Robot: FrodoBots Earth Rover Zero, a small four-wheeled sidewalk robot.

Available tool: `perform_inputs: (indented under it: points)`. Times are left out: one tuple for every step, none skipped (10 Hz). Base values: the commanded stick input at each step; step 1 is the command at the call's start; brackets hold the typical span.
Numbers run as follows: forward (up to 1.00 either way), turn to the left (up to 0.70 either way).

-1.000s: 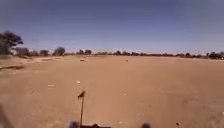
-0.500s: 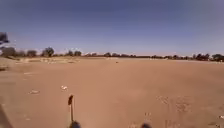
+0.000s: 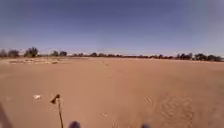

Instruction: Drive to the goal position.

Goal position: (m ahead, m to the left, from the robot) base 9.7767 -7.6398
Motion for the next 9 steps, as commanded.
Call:
perform_inputs:
  points:
    - [1.0, -0.27]
    - [1.0, -0.27]
    - [1.0, -0.27]
    - [1.0, -0.27]
    - [1.0, -0.27]
    - [1.0, -0.27]
    - [1.0, -0.27]
    - [1.0, -0.27]
    - [1.0, -0.27]
